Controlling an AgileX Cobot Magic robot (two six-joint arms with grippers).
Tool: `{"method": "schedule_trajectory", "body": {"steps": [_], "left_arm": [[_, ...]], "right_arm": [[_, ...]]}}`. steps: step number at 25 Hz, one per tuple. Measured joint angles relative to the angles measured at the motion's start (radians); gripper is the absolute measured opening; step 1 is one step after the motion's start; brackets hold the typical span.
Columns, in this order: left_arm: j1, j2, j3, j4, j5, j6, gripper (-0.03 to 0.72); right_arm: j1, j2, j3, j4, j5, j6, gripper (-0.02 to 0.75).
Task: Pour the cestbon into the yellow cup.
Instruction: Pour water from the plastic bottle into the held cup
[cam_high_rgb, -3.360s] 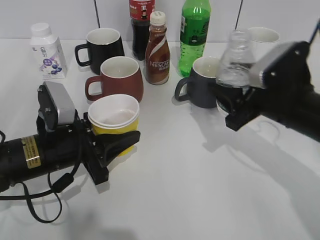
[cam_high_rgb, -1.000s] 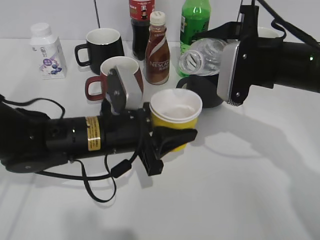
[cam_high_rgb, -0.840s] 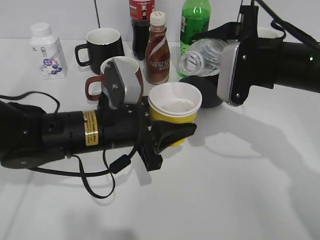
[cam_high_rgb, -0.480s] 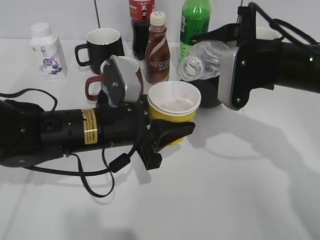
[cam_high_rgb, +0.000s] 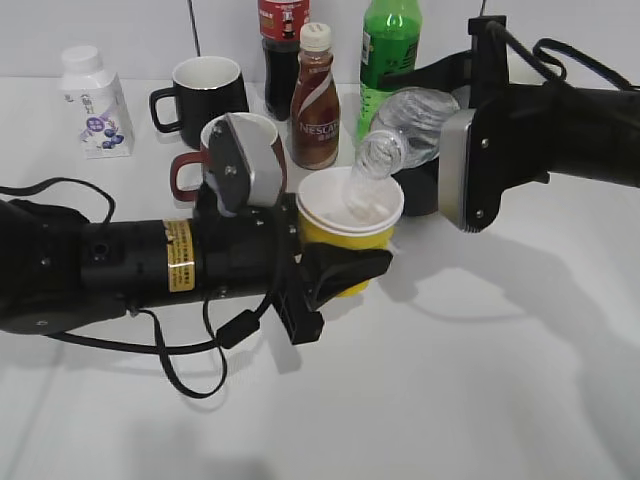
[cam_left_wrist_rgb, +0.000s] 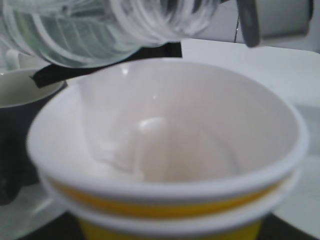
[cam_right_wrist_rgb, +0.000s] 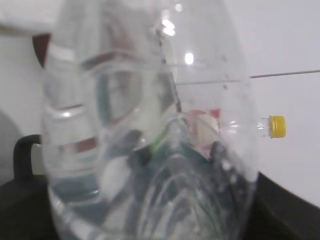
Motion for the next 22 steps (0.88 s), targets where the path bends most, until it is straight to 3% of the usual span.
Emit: {"method": "schedule_trajectory", "body": {"steps": [22], "left_arm": [[0.0,0.0,0.0,0.046,-0.002,-0.022,0.324]], "right_arm": [[0.0,0.0,0.0,-0.001,-0.014,-0.1,0.473]]}}
